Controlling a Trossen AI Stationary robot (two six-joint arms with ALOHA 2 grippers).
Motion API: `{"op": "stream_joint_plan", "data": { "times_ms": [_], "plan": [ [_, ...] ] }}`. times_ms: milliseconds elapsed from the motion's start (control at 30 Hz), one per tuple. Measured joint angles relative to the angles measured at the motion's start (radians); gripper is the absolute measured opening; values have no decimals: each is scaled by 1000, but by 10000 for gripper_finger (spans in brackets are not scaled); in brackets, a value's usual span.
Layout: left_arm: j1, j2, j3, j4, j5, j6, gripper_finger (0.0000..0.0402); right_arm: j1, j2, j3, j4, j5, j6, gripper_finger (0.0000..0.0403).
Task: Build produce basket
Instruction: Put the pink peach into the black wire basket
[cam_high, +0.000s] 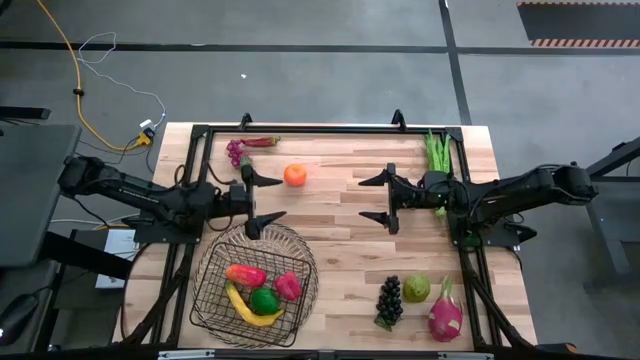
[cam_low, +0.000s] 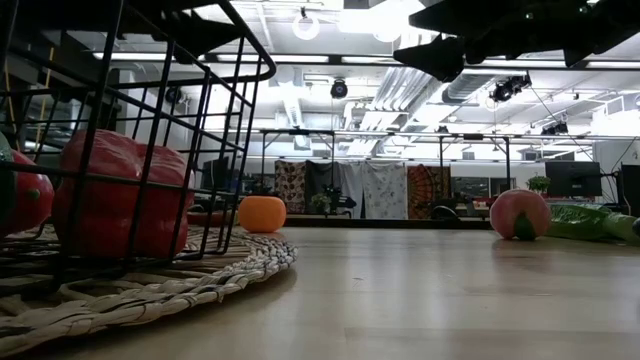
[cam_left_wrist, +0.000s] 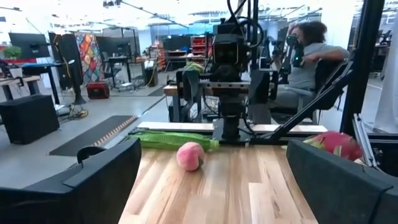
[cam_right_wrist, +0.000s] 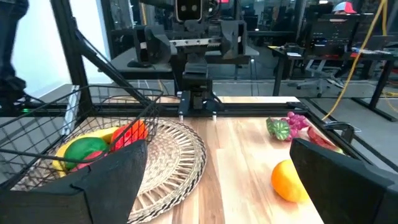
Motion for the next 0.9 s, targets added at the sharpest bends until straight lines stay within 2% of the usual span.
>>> {"op": "stream_joint_plan", "data": {
  "times_ms": [100,200,267,367,500,633,733,900],
  "plan": [
    [0,0,-3,1,0,-19,390,0,0,0,2,62,17,387],
    [0,0,-3,1,-2,-22,390,0,0,7,-24,231,155,387],
    [0,0,-3,1,-13,-21,390,-1,-2,51,-186,369,280,387],
    [0,0,-3,1,-18,-22,390,-4,1,177,-637,477,406,387],
    [0,0,-3,0,-18,-20,390,-3,32,330,-1135,468,586,387],
    [0,0,-3,-8,-18,-21,390,-2,56,396,-1414,383,678,387],
    [0,0,-3,-17,-18,-21,390,-6,65,398,-1514,340,714,387],
    [0,0,-3,-23,-18,-23,390,-40,67,351,-1532,329,755,387]
  ]
}}
